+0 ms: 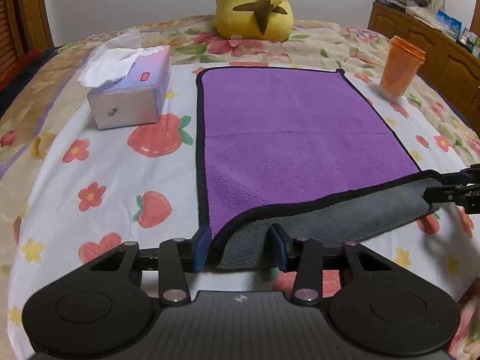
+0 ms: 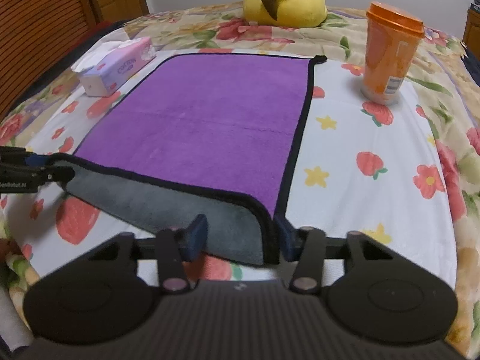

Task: Fold towel

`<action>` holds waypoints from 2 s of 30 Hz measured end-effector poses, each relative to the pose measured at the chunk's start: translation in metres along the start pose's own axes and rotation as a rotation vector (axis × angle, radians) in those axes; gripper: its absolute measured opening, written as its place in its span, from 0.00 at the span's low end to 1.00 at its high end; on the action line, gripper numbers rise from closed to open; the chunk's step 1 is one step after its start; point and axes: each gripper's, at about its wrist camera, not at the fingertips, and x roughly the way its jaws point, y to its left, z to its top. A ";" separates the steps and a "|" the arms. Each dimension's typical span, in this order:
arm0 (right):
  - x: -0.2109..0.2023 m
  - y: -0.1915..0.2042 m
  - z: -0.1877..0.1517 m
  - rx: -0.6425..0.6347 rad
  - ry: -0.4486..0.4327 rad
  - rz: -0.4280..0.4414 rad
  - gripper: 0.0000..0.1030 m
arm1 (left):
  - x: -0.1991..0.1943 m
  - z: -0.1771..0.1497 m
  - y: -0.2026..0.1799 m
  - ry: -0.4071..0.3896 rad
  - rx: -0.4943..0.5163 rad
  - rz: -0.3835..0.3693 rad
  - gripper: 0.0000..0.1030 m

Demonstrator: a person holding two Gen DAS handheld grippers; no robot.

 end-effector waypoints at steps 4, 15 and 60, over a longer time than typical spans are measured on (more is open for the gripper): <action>-0.002 -0.005 0.000 0.005 0.010 -0.010 0.23 | -0.001 0.000 -0.001 -0.002 0.001 0.000 0.38; 0.001 -0.011 -0.002 0.002 0.027 0.003 0.06 | -0.006 0.001 -0.002 -0.021 0.008 -0.016 0.13; -0.016 -0.024 0.043 -0.084 -0.238 -0.009 0.04 | -0.028 0.058 -0.003 -0.279 0.019 -0.025 0.08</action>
